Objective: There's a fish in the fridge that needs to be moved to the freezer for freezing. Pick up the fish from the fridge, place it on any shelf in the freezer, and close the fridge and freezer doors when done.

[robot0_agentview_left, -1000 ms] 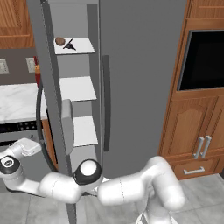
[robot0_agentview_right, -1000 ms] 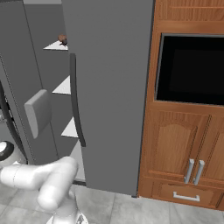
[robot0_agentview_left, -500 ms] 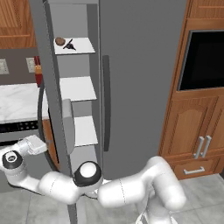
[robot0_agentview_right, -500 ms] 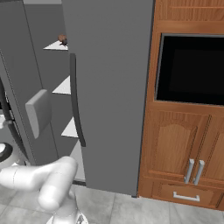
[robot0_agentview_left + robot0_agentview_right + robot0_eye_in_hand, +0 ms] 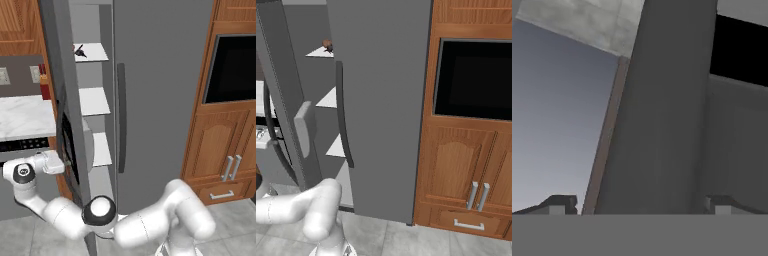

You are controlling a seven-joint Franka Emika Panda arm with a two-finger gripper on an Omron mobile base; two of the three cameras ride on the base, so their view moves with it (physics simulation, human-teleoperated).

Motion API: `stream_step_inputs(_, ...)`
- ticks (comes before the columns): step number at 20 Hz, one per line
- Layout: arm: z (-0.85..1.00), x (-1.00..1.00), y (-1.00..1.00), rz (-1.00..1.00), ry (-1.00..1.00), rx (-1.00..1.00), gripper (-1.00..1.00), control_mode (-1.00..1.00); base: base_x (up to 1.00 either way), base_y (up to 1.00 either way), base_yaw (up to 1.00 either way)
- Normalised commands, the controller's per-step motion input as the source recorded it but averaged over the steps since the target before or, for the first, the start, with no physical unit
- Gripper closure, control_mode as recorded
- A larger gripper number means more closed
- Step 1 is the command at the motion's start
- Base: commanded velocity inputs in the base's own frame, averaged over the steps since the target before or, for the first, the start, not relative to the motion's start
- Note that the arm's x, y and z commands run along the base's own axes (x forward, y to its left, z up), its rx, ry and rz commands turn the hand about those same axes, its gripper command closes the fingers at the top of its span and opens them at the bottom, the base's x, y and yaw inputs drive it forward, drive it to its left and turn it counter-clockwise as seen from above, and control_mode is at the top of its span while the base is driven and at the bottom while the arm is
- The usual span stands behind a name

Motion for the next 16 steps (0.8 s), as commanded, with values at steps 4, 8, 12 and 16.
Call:
stream_step_inputs(4, 0.0, 0.24, -1.0, 0.0, 0.0, 0.15, -1.0, -1.0, 0.0, 0.0, 0.0)
stream_step_inputs(8, 0.0, 0.34, -1.0, 0.01, 0.0, 0.17, -1.0, -1.0, 0.0, 0.0, 0.0)
stream_step_inputs(12, 0.0, 0.43, -0.99, 0.05, 0.0, 0.16, -1.0, -1.0, 0.0, 0.0, 0.0)
stream_step_inputs(16, 0.0, 0.59, -0.89, 0.09, 0.0, 0.16, -1.0, -1.0, 0.0, 0.0, 0.0)
